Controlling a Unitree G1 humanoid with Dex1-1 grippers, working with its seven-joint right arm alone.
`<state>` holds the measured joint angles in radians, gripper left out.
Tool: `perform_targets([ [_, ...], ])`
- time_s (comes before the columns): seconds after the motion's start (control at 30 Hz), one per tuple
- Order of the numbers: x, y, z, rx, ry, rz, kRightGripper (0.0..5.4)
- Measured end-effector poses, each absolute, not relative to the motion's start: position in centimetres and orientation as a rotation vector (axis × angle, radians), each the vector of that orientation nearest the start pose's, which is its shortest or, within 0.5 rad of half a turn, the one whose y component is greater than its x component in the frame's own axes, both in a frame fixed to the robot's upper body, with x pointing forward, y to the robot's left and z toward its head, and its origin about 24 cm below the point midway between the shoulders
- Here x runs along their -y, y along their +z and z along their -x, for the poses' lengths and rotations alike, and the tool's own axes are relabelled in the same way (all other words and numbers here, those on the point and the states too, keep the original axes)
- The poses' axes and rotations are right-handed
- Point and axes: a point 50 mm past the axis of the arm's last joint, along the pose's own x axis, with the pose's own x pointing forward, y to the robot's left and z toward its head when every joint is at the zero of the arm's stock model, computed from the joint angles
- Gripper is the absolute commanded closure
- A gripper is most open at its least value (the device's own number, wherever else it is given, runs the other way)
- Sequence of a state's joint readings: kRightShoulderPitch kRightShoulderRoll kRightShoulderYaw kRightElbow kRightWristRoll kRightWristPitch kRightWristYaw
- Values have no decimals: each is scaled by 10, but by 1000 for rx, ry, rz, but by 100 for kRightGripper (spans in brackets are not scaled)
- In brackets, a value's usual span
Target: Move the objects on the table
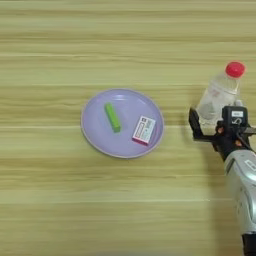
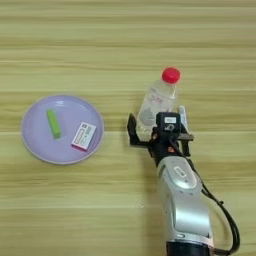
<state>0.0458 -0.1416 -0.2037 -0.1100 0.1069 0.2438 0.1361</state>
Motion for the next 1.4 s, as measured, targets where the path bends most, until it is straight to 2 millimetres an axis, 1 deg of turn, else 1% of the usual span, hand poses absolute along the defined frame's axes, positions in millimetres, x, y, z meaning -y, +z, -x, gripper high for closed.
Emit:
perform_targets([
  [0.17,216,40,-227,-181,-75,-22,3],
  [0.3,215,43,-221,-182,-91,-43,3],
  [0.43,216,38,-214,-222,-97,-58,3],
  [0.6,215,41,-210,-238,-85,-71,3],
  [0.77,205,36,-203,-287,-10,-94,3],
  [0.87,194,41,-202,-283,72,-87,3],
  [1.07,188,43,-198,-293,121,-80,3],
  [1.23,179,49,-198,-279,172,-68,3],
  [1.4,176,55,-199,-258,196,-49,3],
])
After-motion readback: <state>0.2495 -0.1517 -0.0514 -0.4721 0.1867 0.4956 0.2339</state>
